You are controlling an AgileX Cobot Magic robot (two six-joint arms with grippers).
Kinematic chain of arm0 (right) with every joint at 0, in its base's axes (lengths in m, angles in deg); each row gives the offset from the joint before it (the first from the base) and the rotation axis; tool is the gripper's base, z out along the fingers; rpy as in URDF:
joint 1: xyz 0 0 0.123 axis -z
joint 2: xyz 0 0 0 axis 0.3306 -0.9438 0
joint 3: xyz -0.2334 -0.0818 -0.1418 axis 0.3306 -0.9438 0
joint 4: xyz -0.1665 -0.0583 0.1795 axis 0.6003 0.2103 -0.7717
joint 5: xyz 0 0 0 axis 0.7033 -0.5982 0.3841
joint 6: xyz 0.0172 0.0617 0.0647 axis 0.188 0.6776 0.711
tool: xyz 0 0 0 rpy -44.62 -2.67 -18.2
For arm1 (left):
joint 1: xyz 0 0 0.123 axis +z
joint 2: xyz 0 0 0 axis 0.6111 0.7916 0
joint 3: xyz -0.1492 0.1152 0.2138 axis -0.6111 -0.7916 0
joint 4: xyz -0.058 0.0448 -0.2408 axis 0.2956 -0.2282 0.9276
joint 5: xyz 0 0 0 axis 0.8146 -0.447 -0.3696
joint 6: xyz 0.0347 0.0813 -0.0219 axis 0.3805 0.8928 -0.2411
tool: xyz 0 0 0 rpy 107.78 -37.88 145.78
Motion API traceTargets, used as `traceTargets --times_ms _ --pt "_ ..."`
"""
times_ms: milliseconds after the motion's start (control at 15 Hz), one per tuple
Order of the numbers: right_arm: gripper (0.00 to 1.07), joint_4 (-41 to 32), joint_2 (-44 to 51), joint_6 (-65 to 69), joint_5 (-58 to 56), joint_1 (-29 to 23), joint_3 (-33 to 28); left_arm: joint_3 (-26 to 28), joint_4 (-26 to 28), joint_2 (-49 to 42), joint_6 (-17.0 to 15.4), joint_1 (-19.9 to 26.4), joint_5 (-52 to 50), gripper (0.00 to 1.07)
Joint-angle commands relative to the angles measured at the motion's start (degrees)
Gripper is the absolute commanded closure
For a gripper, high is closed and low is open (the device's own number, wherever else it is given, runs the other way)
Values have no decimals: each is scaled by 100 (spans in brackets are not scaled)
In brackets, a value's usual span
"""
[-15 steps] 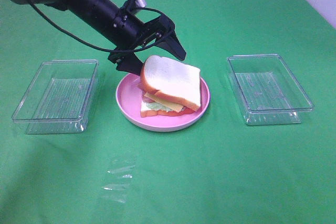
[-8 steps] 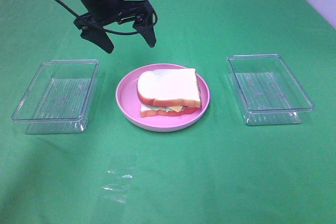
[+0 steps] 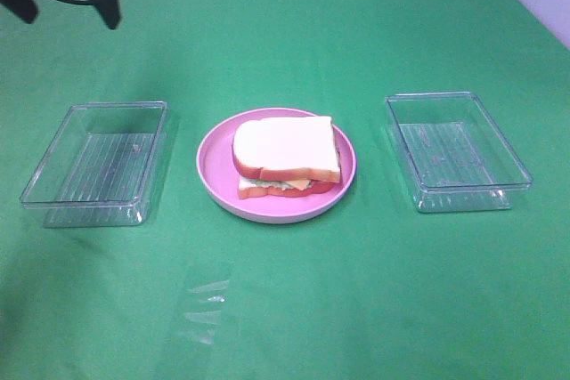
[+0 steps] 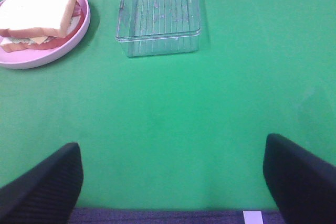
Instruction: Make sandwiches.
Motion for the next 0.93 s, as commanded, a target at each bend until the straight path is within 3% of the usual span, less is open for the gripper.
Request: traceTargets --times_ms 67,133,267,533,600,933 --pt "18 -11 178 -40 11 40 -11 -166 86 -86 241 613 590 4" --pt "18 -11 178 -40 11 40 -11 -361 275 -97 252 900 590 4" --pt "18 -11 178 -40 11 40 -11 -716 229 -201 258 940 590 4" --pt "18 -11 178 -40 11 40 -11 -2320 160 -1312 252 940 590 4" --pt "18 -11 178 -40 11 40 -11 -3443 160 -2361 246 940 584 4" --pt "18 -11 178 -40 11 40 -11 -5752 206 -5162 235 940 327 4"
